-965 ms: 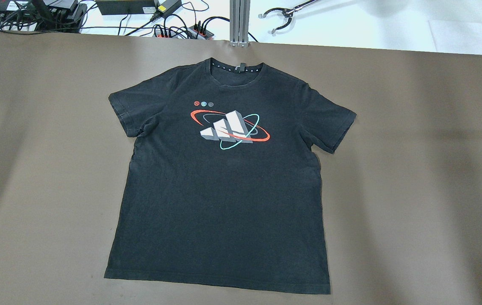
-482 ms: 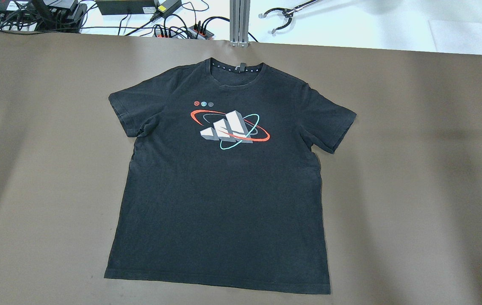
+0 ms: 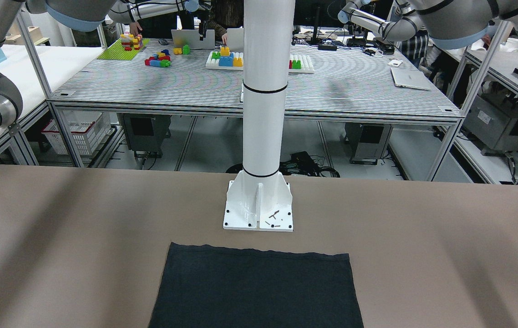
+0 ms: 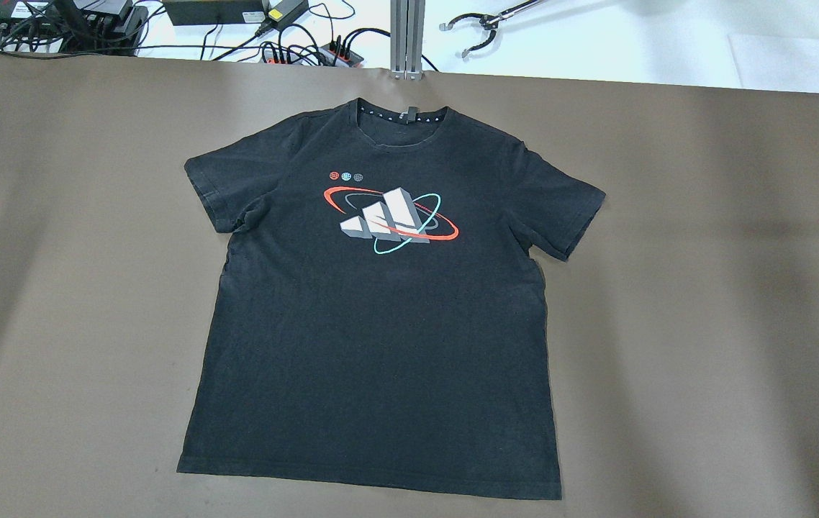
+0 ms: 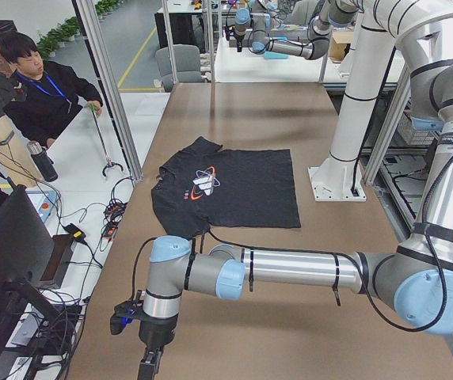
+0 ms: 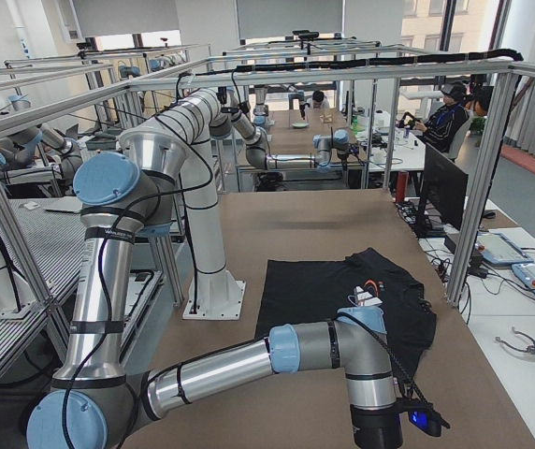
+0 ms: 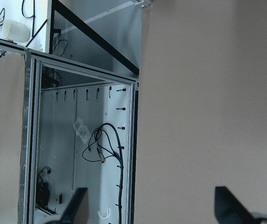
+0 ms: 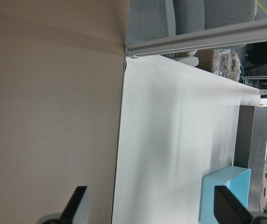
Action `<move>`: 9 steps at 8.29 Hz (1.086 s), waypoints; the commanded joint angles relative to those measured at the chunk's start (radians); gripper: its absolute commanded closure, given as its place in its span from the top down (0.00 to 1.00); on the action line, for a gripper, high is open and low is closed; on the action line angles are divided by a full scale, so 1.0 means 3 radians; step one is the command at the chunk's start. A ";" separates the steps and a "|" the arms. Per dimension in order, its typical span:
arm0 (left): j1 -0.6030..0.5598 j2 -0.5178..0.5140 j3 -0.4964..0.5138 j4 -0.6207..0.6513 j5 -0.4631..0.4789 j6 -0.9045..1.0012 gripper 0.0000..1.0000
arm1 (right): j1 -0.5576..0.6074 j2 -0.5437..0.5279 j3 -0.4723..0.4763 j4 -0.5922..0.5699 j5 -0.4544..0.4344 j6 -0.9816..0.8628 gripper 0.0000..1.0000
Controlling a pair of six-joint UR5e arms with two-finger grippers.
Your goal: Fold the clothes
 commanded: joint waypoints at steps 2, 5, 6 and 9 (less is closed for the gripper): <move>0.0000 -0.0082 -0.0049 -0.0005 0.0000 0.0000 0.95 | -0.0077 -0.0001 0.0003 0.0279 -0.0017 -0.0006 0.94; 0.0036 -0.0348 -0.0060 -0.0086 0.0015 -0.0086 0.95 | -0.0236 -0.0001 -0.0007 0.0858 0.0064 -0.0001 0.94; 0.0178 -0.0298 -0.0044 -0.0300 0.0177 -0.0102 0.95 | -0.0256 0.0009 -0.0038 0.0868 0.0197 0.0050 0.94; 0.0307 -0.0338 0.0037 -0.0573 0.0210 -0.0117 0.95 | -0.0271 -0.0012 -0.0053 0.0945 0.0336 0.0265 0.94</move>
